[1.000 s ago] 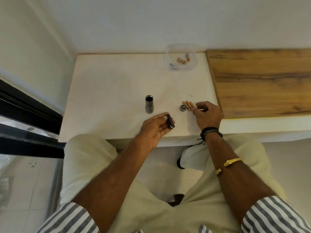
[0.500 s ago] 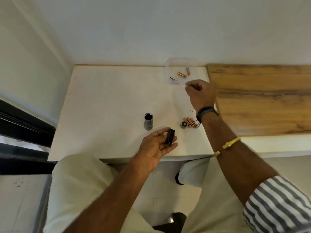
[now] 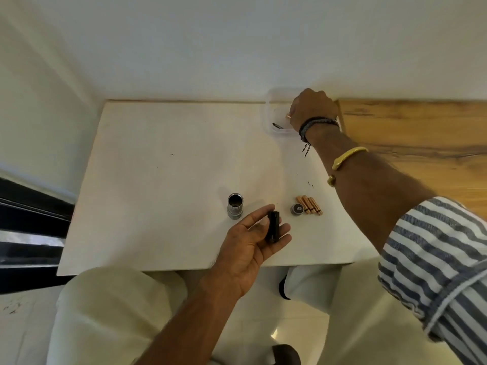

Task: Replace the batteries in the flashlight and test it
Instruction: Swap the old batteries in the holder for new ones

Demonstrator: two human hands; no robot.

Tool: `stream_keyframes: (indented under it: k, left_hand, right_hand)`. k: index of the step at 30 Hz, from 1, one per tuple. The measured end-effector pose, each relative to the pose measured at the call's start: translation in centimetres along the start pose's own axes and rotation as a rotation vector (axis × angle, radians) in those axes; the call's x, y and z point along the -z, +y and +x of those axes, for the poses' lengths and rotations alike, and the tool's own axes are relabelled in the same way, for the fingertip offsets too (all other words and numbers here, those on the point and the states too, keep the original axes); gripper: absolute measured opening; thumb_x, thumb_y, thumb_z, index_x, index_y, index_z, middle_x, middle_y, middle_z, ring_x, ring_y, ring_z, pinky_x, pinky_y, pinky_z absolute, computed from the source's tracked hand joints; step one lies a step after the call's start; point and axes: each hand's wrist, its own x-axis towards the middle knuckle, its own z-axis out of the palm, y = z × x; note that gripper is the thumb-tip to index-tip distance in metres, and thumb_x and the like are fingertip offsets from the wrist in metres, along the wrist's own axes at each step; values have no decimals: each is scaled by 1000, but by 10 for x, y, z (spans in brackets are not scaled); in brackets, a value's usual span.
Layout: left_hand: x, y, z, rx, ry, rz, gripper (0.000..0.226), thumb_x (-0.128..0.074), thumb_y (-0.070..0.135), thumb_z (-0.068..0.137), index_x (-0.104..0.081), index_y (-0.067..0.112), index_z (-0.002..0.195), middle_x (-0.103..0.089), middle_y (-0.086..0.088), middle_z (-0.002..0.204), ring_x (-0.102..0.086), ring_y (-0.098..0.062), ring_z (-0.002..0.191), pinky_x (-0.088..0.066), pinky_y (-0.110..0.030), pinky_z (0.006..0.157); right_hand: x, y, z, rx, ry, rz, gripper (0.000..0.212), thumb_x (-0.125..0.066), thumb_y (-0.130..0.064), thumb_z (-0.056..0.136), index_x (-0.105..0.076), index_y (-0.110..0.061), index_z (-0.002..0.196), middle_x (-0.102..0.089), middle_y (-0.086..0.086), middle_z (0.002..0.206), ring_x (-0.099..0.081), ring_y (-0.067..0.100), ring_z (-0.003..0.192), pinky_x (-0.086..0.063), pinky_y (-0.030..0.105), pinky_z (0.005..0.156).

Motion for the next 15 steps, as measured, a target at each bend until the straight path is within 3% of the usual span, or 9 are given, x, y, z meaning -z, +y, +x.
stream_keyframes:
  k: [6, 11, 15]
  left_hand:
    - [-2, 0, 0, -10, -43, -14, 27, -55, 3, 96, -67, 4, 120, -70, -22, 111, -68, -39, 108, -59, -46, 85]
    - [0, 2, 0, -19, -51, -3, 26, -54, 2, 98, -66, 3, 122, -70, -21, 111, -68, -39, 109, -59, -45, 85]
    - [-4, 2, -3, -22, -44, 12, 26, -57, 2, 96, -66, 3, 120, -72, -22, 111, -68, -39, 109, -59, -45, 85]
  right_hand:
    - [-9, 1, -1, -3, -1, 15, 26, -68, -28, 93, -68, -16, 116, -69, 13, 117, -65, 37, 111, -57, 43, 89]
    - [1, 2, -15, 7, 77, 230, 35, -63, -23, 88, -67, -29, 121, -70, -2, 123, -61, 24, 119, -53, 35, 92]
    - [17, 6, -46, 37, 114, 364, 29, -60, -23, 82, -72, -27, 108, -74, 0, 106, -66, 24, 104, -57, 38, 86]
